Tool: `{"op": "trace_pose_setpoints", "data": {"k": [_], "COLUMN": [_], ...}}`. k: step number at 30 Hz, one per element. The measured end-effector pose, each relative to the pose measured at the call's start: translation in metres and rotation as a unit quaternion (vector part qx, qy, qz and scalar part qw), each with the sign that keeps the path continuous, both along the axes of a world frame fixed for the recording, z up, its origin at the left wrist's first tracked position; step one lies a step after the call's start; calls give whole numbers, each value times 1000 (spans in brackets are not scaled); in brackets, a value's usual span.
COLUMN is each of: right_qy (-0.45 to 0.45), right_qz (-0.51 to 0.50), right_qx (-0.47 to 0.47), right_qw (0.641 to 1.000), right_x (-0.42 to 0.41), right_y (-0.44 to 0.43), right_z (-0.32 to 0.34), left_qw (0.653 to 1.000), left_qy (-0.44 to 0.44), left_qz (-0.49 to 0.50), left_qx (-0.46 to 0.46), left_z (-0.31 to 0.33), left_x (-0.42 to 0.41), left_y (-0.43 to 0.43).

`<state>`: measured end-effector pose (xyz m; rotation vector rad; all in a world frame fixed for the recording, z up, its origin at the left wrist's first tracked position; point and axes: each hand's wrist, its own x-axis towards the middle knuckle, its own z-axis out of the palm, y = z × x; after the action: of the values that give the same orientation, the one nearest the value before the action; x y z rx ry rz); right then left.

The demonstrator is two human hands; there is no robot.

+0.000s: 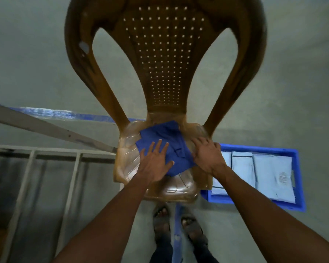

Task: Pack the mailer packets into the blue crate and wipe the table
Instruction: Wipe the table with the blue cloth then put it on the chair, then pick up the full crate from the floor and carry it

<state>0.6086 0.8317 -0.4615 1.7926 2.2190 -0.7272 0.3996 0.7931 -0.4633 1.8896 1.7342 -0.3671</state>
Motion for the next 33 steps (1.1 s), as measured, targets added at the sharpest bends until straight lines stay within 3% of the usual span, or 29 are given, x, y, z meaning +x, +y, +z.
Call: {"op": "trace_pose_setpoints", "data": {"k": [3, 8, 13, 21, 29, 33], "right_qy": [63, 111, 155, 174, 204, 229], "right_qz": [-128, -277, -368, -401, -419, -427], "right_qx": [-8, -13, -48, -55, -50, -42], "right_qw": [990, 954, 915, 898, 883, 874], "right_x": [57, 196, 334, 485, 536, 548], "right_y": [-14, -55, -93, -120, -103, -94], "right_z": [33, 46, 14, -98, -213, -271], "left_qw": [997, 963, 941, 936, 954, 947], "left_qy": [-59, -230, -269, -217, -144, -150], "left_qz": [29, 137, 206, 275, 264, 280], "left_qx": [45, 21, -29, -26, 9, 51], "left_z": [23, 35, 8, -101, -225, -292], "left_x": [49, 151, 248, 343, 312, 290], "left_y": [-8, -33, -52, -82, -75, -64]}}
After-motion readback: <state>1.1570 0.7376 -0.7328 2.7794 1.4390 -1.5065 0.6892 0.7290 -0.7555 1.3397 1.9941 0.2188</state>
